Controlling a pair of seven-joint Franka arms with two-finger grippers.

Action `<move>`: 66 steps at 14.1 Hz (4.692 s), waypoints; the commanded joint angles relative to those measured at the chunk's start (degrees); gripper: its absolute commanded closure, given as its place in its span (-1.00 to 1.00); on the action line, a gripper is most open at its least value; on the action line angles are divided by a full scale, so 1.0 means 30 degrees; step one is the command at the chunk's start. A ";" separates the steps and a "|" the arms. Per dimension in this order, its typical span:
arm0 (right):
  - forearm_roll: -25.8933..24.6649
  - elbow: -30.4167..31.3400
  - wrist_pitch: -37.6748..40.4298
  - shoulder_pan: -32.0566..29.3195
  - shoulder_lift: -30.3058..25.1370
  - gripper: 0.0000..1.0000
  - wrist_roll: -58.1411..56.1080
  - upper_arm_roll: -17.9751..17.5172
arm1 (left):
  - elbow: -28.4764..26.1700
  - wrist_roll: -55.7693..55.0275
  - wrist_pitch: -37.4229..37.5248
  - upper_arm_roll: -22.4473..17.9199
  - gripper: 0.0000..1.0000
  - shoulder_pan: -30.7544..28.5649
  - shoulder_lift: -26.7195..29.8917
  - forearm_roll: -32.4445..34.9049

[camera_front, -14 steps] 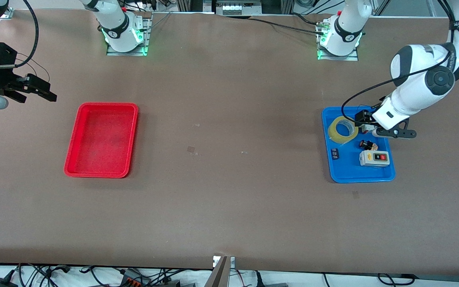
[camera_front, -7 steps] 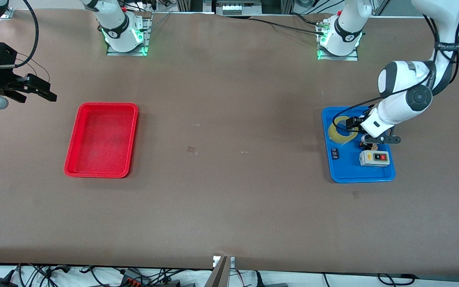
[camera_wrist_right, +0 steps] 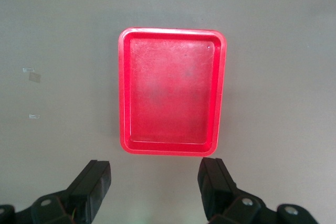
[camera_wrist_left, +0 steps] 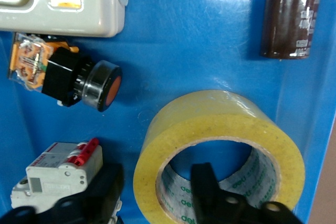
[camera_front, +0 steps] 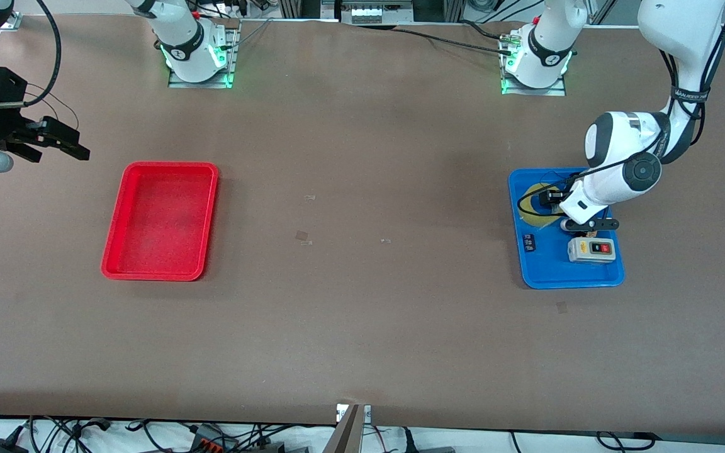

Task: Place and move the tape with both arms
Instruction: 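Lower the left gripper and grasp the yellow tape roll's rim, then lift the tape with the left gripper and set it mid-table, then withdraw the left gripper while the right gripper reaches toward the tape, then lower the right gripper and grasp the yellow tape roll's rim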

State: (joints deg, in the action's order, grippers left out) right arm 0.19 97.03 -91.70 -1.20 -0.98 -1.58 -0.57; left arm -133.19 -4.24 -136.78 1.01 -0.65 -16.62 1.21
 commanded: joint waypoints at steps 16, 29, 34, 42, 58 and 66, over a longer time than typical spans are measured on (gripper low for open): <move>0.0054 -0.0058 0.0361 -0.0156 0.0121 -0.99 -0.0322 -0.0132 | 1.0464 -1.1522 0.8005 0.2183 1.00 0.3989 -0.3566 -0.2894; 0.0054 -0.0058 0.0214 -0.0127 0.0501 -0.99 -0.0322 -0.0132 | 1.6359 -2.1670 0.4112 0.2154 0.86 1.2168 -0.8930 -0.5707; 0.0054 0.0058 -0.0485 -0.0127 0.0823 -0.99 -0.0234 -0.0132 | 1.6388 -2.1674 0.3962 0.2125 -1.00 1.2521 -0.8934 -0.5182; 0.0376 -0.0087 -0.0518 0.0369 0.1234 -0.99 0.0000 -0.0132 | 1.6125 -2.0070 1.0924 0.1685 -1.00 0.9044 -0.4396 -0.2547; 0.0347 -0.0291 -1.0121 1.1058 1.0603 -0.99 1.0596 -0.0132 | 1.0733 -0.2879 1.5327 0.1892 -1.00 0.0309 0.5039 -0.1752; 0.0347 -0.2519 -1.1298 1.3495 1.3566 -0.99 1.4942 -0.0132 | 1.4098 0.5272 1.5798 0.0221 -1.00 -0.0366 0.5394 -0.0495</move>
State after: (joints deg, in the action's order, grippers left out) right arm 0.96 91.29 -124.81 38.52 37.68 42.08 -1.49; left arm -94.67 6.53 -90.82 1.63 -1.08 -0.36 -2.28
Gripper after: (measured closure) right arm 0.000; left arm 0.000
